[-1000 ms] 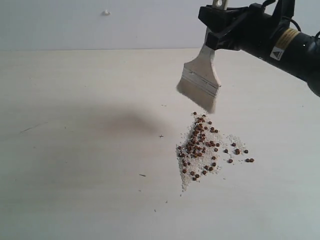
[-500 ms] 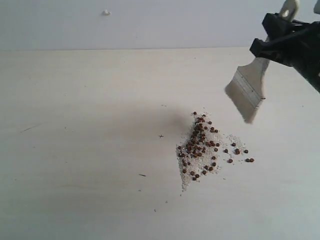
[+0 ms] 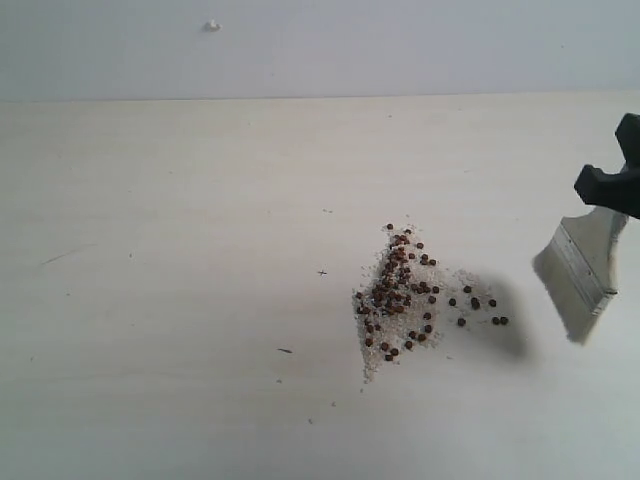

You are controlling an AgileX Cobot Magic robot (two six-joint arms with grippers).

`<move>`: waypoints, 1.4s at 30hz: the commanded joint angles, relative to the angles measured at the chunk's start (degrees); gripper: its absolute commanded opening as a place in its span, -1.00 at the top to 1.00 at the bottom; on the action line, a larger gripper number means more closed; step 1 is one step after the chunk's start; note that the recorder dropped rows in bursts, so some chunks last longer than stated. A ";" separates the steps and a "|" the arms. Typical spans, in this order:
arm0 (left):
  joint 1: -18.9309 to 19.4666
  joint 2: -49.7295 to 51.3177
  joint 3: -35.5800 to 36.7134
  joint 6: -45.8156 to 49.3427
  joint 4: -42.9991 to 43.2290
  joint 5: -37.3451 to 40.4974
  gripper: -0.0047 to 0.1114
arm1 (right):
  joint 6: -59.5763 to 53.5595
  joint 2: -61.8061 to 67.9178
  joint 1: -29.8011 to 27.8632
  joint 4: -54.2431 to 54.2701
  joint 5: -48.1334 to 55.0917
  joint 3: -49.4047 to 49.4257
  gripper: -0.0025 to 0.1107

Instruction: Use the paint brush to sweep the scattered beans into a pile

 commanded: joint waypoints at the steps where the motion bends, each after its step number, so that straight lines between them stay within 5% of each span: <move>1: 0.25 -0.13 0.21 0.13 -0.38 0.12 0.92 | -1.39 -0.53 -0.09 0.67 -7.22 3.13 0.96; 24: 0.25 -0.13 0.21 0.13 -0.38 0.12 0.92 | -4.81 11.00 -0.09 -2.19 -9.11 -1.34 0.96; 42: 0.25 -0.13 0.21 0.13 -0.38 0.12 0.92 | 15.41 23.99 -0.09 -9.34 -10.26 -3.95 0.96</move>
